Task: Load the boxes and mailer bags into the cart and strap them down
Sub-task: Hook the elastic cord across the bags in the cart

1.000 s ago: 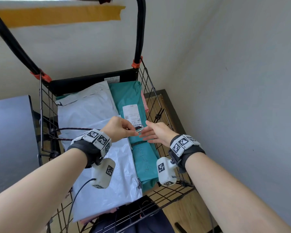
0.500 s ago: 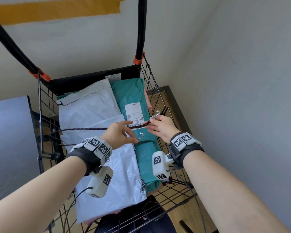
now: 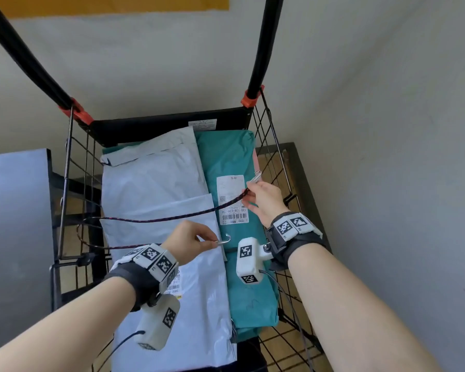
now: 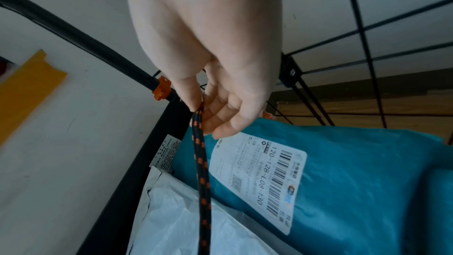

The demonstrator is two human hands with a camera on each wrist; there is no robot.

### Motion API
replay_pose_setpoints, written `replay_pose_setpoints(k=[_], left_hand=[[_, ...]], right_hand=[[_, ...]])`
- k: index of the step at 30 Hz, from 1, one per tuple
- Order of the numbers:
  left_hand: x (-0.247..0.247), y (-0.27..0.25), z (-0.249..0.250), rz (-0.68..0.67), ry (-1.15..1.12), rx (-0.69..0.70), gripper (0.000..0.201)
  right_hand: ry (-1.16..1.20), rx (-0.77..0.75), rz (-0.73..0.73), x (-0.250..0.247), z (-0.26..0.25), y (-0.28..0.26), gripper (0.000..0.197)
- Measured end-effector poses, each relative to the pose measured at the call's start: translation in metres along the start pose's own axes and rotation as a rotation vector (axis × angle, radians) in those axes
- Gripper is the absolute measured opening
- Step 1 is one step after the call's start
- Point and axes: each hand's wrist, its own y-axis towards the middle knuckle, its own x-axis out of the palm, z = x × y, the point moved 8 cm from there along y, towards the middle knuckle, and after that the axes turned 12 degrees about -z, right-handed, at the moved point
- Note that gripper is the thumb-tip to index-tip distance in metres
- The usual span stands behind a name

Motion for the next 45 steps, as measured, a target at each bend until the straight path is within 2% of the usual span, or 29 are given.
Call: replay_pose_setpoints(k=[4, 10, 14, 18, 24, 31, 35, 37, 43, 45], left_hand=[[-0.013, 0.022, 0.008, 0.028, -0.039, 0.011, 0.008], [-0.016, 0.045, 0.004, -0.071, -0.033, -0.028, 0.01], [-0.022, 0.052, -0.004, -0.064, -0.036, -0.045, 0.008], [-0.026, 0.053, -0.009, -0.046, -0.073, -0.05, 0.005], [-0.03, 0.053, -0.018, -0.046, -0.099, -0.067, 0.019], [-0.033, 0.05, -0.016, -0.04, -0.079, -0.052, 0.008], [-0.034, 0.045, -0.017, -0.037, -0.078, -0.073, 0.022], [-0.033, 0.043, -0.018, -0.045, -0.066, -0.088, 0.023], [-0.027, 0.027, -0.012, -0.062, -0.052, -0.124, 0.002], [-0.025, 0.02, -0.005, -0.063, -0.063, -0.114, 0.003]], right_hand=[[-0.069, -0.048, 0.088, -0.007, -0.001, 0.018, 0.014], [-0.087, -0.131, 0.23, -0.028, -0.009, 0.033, 0.016], [-0.084, -0.128, 0.291, -0.036, -0.007, 0.039, 0.014], [-0.014, -0.147, 0.349, -0.037, -0.003, 0.042, 0.018], [0.131, -0.161, 0.461, -0.039, -0.002, 0.039, 0.017], [0.139, -0.04, 0.442, -0.039, 0.004, 0.044, 0.017], [0.112, 0.009, 0.431, -0.039, 0.006, 0.044, 0.02], [0.1, 0.015, 0.427, -0.039, 0.006, 0.044, 0.019], [0.12, 0.026, 0.347, -0.03, 0.006, 0.034, 0.022], [0.139, 0.044, 0.316, -0.025, 0.009, 0.028, 0.023]])
